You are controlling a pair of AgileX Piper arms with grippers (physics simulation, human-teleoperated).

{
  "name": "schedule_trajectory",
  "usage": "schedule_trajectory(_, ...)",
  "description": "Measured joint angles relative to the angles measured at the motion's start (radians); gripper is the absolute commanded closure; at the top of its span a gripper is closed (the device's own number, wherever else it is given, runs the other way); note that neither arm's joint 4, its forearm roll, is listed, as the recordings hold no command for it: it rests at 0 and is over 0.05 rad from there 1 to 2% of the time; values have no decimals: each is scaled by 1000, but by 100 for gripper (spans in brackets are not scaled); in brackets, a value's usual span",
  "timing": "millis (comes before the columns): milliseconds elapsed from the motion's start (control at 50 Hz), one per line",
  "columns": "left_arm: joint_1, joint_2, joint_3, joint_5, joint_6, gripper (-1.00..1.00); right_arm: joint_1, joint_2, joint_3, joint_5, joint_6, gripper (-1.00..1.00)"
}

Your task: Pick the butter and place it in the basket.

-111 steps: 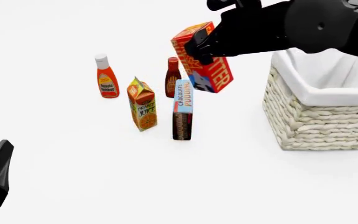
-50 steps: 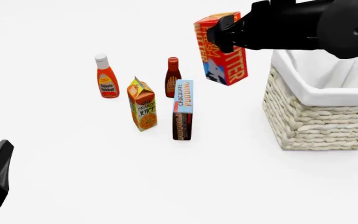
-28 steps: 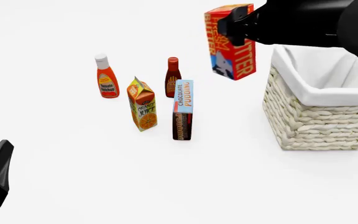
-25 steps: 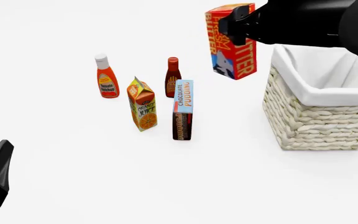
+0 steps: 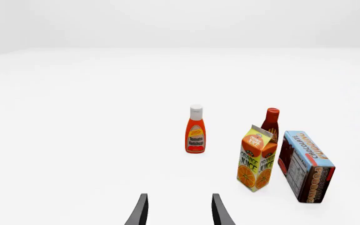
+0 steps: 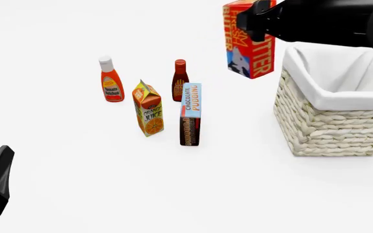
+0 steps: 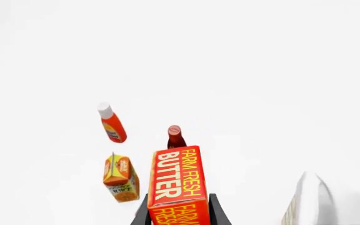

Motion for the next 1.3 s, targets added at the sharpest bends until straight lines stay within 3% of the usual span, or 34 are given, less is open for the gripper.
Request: schedule_trajectory(1300,0,0,0,0,0,-100,-101,-81,47,-52,64,100)
